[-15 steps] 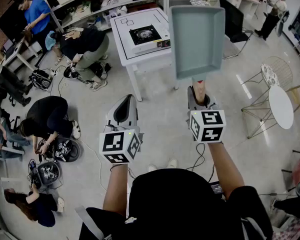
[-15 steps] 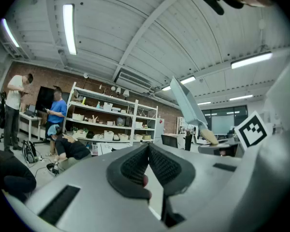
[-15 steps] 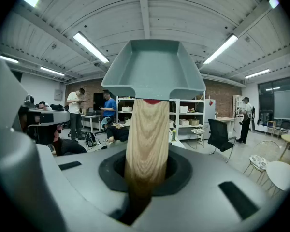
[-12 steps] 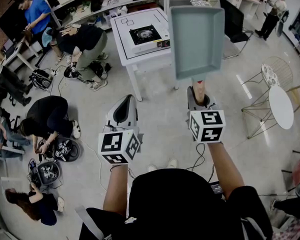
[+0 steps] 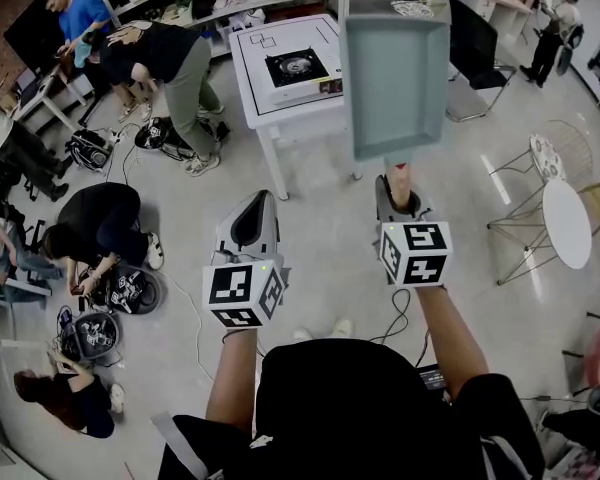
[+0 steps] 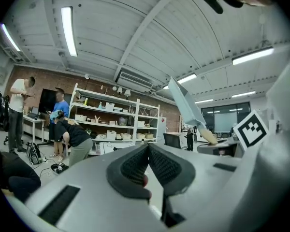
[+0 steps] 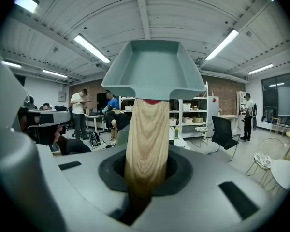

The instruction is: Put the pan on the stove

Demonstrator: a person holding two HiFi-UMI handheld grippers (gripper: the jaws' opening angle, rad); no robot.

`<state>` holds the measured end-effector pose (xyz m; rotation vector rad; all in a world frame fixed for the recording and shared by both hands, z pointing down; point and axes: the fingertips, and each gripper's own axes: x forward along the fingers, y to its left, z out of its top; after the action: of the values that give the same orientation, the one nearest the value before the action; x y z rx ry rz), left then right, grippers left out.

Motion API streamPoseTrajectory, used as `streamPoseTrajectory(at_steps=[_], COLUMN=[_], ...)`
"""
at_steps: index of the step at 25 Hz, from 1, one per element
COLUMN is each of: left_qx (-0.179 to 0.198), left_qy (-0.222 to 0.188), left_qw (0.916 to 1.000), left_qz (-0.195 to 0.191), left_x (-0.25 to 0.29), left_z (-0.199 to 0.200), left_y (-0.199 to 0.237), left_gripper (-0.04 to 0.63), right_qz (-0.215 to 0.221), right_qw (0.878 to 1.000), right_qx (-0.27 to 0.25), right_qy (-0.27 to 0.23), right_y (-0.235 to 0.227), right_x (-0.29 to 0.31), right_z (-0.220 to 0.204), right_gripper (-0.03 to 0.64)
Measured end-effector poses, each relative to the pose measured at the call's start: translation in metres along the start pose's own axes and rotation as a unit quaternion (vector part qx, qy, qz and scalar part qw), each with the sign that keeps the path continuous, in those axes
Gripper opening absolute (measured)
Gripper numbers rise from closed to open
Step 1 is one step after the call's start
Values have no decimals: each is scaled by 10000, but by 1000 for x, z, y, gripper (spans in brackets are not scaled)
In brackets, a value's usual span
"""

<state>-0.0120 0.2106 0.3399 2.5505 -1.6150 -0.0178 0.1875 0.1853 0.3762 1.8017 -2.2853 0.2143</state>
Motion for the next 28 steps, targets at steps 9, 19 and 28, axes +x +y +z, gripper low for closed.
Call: streamPoseTrajectory(at_steps=[9, 19, 28], left_qx=[188, 185, 133], left_qy=[54, 154, 142], left_qw=[9995, 9993, 9995], left_qz=[242, 298, 262], left_x=[-1, 7, 29], left_z=[-16, -23, -25], left_y=[-13, -19, -6], left_gripper=[10, 10, 11], right_qz=[261, 389, 374], right_qw=[9997, 9991, 9991], right_qx=[-24, -77, -87], right_qy=[29, 146, 198], right_y=[-7, -9, -11], right_x=[9, 11, 33], right_z=[-15, -18, -18], right_gripper=[31, 31, 31])
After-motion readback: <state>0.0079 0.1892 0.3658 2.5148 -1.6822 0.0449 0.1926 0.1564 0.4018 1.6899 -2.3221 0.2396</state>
